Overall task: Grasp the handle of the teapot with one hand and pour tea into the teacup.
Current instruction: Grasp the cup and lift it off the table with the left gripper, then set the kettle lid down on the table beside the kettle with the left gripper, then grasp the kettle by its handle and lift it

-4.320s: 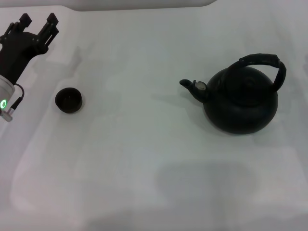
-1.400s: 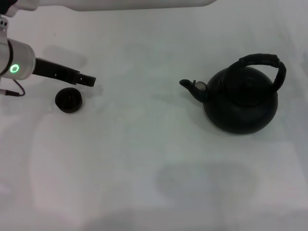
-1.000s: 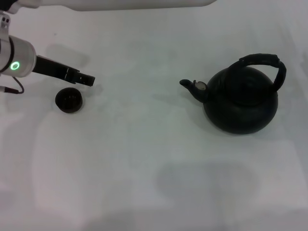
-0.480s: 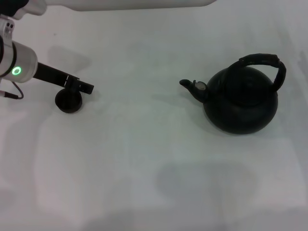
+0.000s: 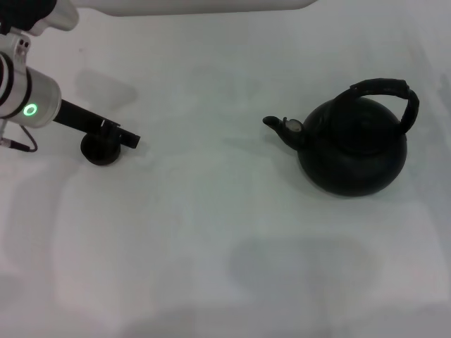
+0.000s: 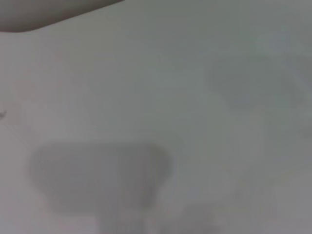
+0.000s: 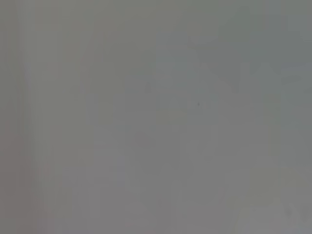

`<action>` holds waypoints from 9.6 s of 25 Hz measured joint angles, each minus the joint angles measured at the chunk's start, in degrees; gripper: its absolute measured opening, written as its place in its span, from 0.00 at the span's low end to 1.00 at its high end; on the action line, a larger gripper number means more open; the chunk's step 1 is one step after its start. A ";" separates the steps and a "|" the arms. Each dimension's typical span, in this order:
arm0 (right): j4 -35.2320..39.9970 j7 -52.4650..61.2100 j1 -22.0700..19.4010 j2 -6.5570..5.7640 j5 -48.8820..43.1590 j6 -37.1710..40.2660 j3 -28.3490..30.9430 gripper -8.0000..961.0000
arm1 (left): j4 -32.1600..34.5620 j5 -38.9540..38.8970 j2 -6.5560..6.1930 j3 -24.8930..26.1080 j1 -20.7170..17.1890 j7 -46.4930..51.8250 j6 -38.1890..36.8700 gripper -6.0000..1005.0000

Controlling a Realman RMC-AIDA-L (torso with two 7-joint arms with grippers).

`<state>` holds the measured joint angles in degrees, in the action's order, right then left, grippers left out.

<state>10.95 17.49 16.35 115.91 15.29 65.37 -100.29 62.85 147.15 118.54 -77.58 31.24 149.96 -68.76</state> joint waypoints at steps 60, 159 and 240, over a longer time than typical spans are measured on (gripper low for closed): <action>0.12 0.00 0.00 0.11 -0.09 -0.06 -0.35 0.87 | -0.66 -9.19 0.65 -24.55 10.76 -0.26 1.50 0.70; 0.86 3.11 0.06 0.10 0.01 5.30 -0.18 0.85 | -25.32 -115.85 0.91 -8.54 -11.28 -99.21 15.16 0.84; 2.76 17.80 5.95 -0.57 -27.35 11.56 -3.56 0.21 | -46.01 -137.72 1.00 -8.26 -9.66 -113.75 6.71 0.83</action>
<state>13.71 35.29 22.30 115.34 -12.06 76.94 -103.85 16.84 9.43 119.53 -85.85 21.58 36.21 -62.06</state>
